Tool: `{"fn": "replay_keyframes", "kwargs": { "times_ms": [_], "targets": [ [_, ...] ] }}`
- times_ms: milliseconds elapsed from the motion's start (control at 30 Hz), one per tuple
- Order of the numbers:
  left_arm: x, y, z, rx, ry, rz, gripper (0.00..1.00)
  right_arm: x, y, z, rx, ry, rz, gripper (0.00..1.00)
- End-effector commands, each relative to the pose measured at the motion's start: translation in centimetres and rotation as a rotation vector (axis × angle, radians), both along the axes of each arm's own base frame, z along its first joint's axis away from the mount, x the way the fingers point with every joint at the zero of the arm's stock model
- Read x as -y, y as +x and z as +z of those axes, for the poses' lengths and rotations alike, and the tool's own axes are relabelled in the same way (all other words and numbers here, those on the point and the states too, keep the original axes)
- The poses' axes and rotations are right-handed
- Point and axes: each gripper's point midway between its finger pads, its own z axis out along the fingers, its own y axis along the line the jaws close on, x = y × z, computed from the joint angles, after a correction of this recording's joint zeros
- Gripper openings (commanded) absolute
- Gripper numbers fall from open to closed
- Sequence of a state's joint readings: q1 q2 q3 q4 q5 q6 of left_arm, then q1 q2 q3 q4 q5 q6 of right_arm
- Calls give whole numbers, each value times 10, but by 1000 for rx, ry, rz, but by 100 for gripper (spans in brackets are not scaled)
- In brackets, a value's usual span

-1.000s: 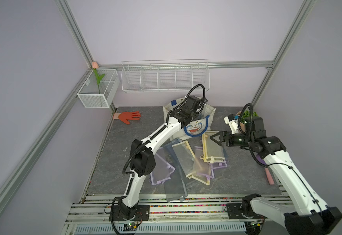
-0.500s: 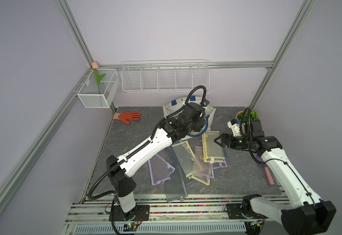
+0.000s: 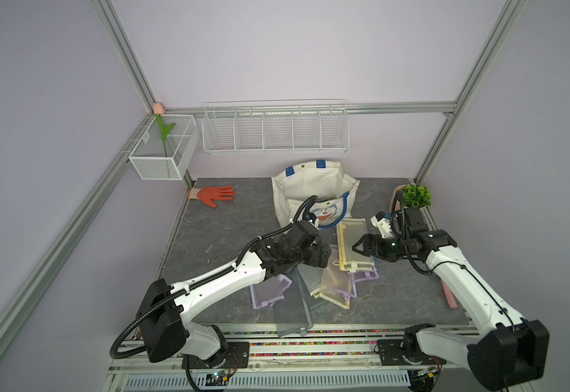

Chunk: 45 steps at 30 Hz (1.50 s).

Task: Put the pencil pouch into the canvas bag
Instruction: Move the pencil pouches to the center of the board.

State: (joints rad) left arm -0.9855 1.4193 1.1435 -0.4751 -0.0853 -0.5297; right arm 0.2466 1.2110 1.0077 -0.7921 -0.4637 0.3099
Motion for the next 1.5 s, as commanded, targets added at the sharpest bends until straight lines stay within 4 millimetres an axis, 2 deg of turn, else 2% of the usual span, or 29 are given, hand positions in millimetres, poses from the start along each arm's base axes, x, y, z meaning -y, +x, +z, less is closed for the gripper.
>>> {"fn": "replay_keyframes", "kwargs": {
  "times_ms": [0, 167, 433, 633, 800, 900, 1100, 1267, 1467],
  "targets": [
    [-6, -1, -3, -100, -103, 111, 91, -20, -12, -11, -36, 23, 84, 91],
    [-27, -5, -33, -216, -156, 199, 85, -49, -20, -20, -65, 42, 178, 91],
    [-60, -18, -62, -310, -213, 305, 76, -87, -30, -31, -85, 33, 311, 92],
    [-113, -29, -77, -316, -209, 475, 70, -126, -42, -32, -75, 10, 461, 93],
    [-138, -43, -89, -349, -255, 554, 70, -163, -58, -35, -94, 47, 583, 94],
    [-140, -48, -100, -372, -262, 563, 70, -176, -68, -44, -118, 47, 642, 94],
    [-123, -38, -119, -393, -281, 557, 70, -179, -70, -74, -216, 30, 630, 95],
    [-112, -36, -148, -460, -266, 574, 71, -174, -62, -104, -266, -19, 599, 95],
    [-107, -31, -156, -464, -242, 574, 71, -158, -46, -130, -292, -57, 539, 95]
  ]
}}
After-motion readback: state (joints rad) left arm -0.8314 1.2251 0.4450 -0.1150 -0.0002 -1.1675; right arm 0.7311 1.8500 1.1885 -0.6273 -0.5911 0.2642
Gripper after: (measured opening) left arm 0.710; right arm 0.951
